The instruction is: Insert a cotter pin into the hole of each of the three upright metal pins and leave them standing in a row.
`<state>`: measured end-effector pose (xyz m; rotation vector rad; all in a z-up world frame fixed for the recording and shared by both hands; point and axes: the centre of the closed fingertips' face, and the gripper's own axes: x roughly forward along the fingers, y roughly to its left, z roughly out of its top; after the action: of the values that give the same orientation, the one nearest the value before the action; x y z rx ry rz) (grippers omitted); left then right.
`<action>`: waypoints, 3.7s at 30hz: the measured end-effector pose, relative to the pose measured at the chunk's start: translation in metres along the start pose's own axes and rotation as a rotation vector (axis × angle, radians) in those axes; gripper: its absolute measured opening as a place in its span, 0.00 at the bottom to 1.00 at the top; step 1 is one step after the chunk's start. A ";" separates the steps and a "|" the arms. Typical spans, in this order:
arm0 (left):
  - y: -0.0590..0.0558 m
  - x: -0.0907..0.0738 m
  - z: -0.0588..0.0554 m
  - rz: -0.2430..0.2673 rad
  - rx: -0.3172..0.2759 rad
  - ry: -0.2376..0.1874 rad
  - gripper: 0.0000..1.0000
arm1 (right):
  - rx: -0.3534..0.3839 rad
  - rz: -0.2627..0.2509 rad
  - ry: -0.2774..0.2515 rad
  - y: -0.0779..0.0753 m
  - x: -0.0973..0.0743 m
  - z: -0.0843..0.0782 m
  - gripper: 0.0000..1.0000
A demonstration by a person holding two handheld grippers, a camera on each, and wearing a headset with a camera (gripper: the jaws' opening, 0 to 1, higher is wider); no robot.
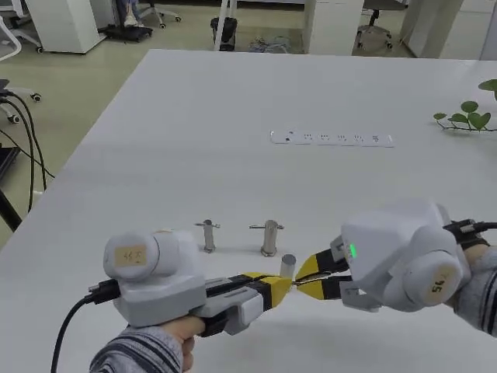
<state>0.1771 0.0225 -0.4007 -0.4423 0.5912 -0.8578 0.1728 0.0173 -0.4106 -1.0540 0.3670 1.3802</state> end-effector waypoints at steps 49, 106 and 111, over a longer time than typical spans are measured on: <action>-0.036 -0.021 -0.031 -0.239 0.616 0.150 0.00 | 0.163 0.258 -0.069 0.050 -0.008 0.005 0.00; 0.058 0.045 -0.009 0.264 0.518 0.099 0.26 | 0.315 -0.015 0.207 -0.022 0.013 -0.086 0.00; 0.062 0.053 -0.011 0.264 0.493 0.104 0.24 | 0.315 -0.014 0.206 -0.022 0.013 -0.086 0.00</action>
<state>0.2320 0.0148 -0.4608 0.1270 0.4978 -0.7431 0.2260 -0.0380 -0.4568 -0.9349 0.7037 1.1576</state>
